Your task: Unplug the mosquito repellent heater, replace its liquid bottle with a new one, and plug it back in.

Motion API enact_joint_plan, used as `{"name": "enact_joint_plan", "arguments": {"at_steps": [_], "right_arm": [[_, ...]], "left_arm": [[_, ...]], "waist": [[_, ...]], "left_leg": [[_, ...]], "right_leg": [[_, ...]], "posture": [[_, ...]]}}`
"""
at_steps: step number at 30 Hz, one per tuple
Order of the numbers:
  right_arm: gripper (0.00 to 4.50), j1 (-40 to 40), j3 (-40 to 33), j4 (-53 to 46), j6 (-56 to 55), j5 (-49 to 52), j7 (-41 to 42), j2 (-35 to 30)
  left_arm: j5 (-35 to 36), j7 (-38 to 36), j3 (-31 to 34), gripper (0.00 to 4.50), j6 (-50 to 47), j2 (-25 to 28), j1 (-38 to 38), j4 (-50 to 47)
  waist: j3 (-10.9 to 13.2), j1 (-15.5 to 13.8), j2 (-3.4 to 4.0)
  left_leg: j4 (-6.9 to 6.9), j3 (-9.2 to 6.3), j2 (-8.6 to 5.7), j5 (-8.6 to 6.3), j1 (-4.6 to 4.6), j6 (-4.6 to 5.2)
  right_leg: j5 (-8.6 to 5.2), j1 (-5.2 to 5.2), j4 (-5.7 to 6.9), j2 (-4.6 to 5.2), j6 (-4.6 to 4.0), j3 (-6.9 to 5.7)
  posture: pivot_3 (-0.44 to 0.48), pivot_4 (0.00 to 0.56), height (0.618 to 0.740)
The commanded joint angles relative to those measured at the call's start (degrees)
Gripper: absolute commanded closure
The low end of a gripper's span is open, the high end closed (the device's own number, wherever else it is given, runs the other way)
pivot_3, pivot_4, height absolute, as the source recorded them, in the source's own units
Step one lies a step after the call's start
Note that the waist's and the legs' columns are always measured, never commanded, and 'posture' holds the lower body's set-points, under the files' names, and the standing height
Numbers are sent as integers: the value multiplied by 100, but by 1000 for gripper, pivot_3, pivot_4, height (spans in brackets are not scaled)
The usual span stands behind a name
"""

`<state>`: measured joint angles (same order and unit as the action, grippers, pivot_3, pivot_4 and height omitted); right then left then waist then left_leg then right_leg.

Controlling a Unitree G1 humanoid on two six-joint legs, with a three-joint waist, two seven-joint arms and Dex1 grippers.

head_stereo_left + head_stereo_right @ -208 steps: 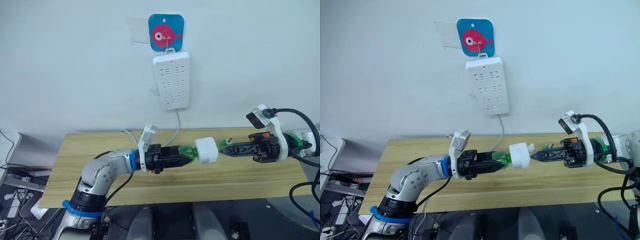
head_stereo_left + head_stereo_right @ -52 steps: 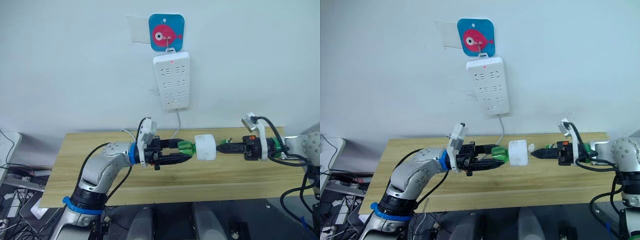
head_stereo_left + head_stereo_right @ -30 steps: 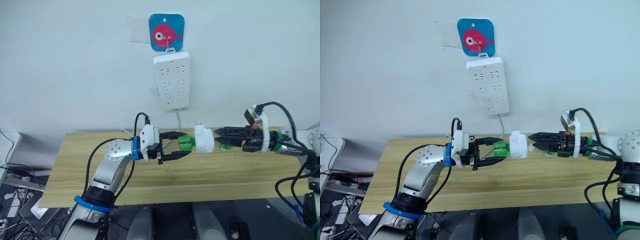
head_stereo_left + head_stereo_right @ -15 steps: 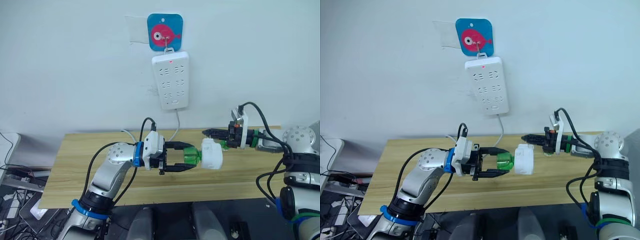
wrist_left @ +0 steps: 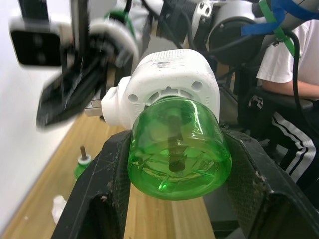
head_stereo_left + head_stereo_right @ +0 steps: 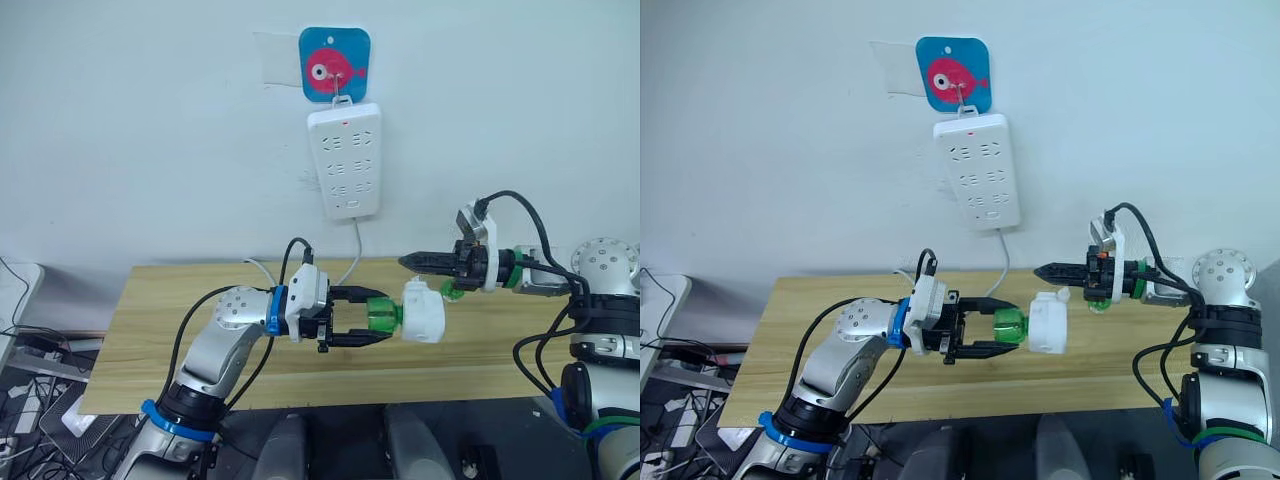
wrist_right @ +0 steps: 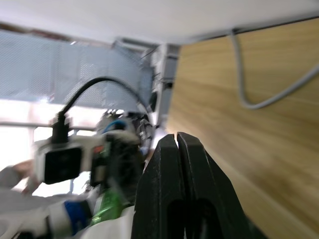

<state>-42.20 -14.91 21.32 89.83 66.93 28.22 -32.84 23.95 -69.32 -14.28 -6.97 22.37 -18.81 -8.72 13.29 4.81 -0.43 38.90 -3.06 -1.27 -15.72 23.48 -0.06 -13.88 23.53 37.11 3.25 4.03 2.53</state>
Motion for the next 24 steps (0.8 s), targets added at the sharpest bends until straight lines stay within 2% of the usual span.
{"name": "enact_joint_plan", "arguments": {"at_steps": [1,4,7,14,18,24], "right_arm": [[4451,59,-180,-27,-261,-320,132,-190],[4451,80,-242,-50,-227,-425,312,-353],[3908,93,-427,-12,148,-277,589,-579],[1454,846,607,-184,267,1553,1139,-1987],[30,1086,858,-269,267,2234,902,-2168],[30,1180,1073,-527,251,3235,159,-2006]], "left_arm": [[35,8,52,2249,125,11,-33,-120],[-48,3,103,2249,280,63,-5,-41],[-148,1,154,2249,554,100,-7,56],[-560,-32,208,2249,1746,60,-190,621],[-625,48,210,2249,2073,-35,-333,878],[-612,81,160,2249,2156,-90,-381,919]], "waist": [[0,1,0],[0,0,0],[0,-2,0],[1,-16,-2],[1,13,-2],[1,9,-3]], "left_leg": [[0,0,0,0,0,0],[-1,0,0,0,0,0],[-1,0,0,0,0,0],[-2,3,0,-1,2,1],[0,7,2,-1,-1,1],[-1,2,6,0,-2,1]], "right_leg": [[0,0,-1,0,0,0],[0,1,-2,0,0,0],[0,0,0,0,0,0],[0,-2,-10,2,0,1],[0,-3,-5,1,0,4],[0,-2,-2,-4,0,1]], "posture": [[-128,228,740],[-128,228,740],[-126,228,740],[-128,228,740],[-126,227,740],[-124,221,740]]}}
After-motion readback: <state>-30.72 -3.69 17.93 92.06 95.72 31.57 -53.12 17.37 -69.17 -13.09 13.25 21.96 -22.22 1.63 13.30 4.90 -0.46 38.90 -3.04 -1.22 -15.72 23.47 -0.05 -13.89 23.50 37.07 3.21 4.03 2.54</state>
